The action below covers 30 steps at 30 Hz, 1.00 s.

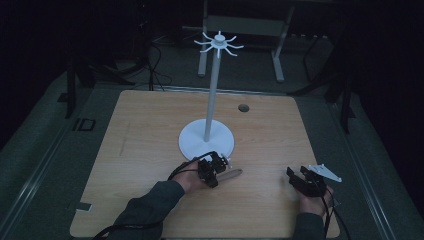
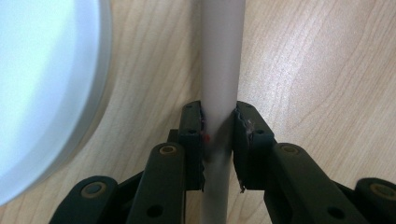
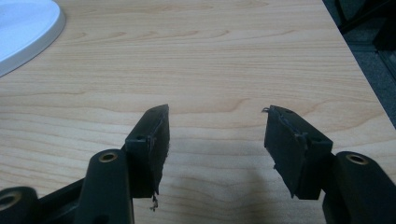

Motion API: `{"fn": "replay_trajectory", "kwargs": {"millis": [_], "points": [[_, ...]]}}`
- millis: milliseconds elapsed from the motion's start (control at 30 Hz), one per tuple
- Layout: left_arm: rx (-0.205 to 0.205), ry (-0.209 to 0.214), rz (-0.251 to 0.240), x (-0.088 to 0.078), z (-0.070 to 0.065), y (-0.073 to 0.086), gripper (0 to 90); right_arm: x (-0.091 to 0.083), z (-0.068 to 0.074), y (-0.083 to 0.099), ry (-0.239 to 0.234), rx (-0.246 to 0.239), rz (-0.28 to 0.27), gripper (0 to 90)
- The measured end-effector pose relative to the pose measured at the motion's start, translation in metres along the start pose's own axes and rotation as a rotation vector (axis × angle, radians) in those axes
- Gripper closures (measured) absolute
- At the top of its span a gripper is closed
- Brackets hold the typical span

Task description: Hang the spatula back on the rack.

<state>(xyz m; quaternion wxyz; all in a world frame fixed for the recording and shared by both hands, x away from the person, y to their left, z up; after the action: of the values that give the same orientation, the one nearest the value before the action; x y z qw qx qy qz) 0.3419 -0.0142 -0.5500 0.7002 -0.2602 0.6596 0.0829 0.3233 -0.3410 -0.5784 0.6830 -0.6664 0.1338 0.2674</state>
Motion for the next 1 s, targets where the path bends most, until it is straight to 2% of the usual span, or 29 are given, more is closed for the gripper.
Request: {"fn": "replay_trajectory", "kwargs": {"millis": [100,133,200,533,633,700,767,800,1000], "points": [[-0.007,-0.005,-0.014,-0.003,0.001,0.001,75.1,0.001,0.0,0.0,0.003,0.001,0.005,40.1],[-0.02,-0.021,-0.044,-0.008,0.001,0.002,75.2,0.001,0.0,0.0,0.004,0.0,0.007,40.1],[-0.034,-0.024,-0.068,-0.012,0.002,0.001,75.2,0.001,0.0,0.0,0.003,0.0,0.006,40.1],[-0.087,-0.056,-0.166,-0.031,0.004,-0.001,75.2,0.0,0.0,0.0,0.001,-0.001,0.005,40.0],[-0.101,-0.072,-0.206,-0.037,0.004,-0.002,75.2,0.0,0.0,0.0,0.002,-0.002,0.004,40.0],[-0.118,-0.08,-0.25,-0.044,0.002,-0.003,75.2,0.0,0.0,0.0,0.003,-0.002,0.004,39.9],[-0.119,-0.081,-0.257,-0.046,0.002,-0.003,75.1,0.0,0.0,0.0,0.004,-0.002,0.004,39.8],[-0.127,-0.086,-0.281,-0.051,0.002,-0.003,75.1,0.0,0.0,0.0,0.004,-0.001,0.004,39.8],[-0.152,-0.089,-0.332,-0.062,0.001,-0.003,75.0,0.001,0.0,0.0,0.004,-0.001,0.003,39.6]]}}
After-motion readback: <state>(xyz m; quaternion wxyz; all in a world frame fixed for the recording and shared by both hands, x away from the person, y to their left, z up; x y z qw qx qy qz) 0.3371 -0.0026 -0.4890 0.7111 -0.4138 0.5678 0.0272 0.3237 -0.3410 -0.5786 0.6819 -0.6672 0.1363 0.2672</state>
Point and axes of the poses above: each handheld gripper's, and its own axes: x roughly forward along the jaws, y roughly out of its underside, z roughly to its left, the point moved 3 cm from there along x, roughly forward along the jaws, and after that the axes turned 1 degree about -x, right-handed, at the moved point
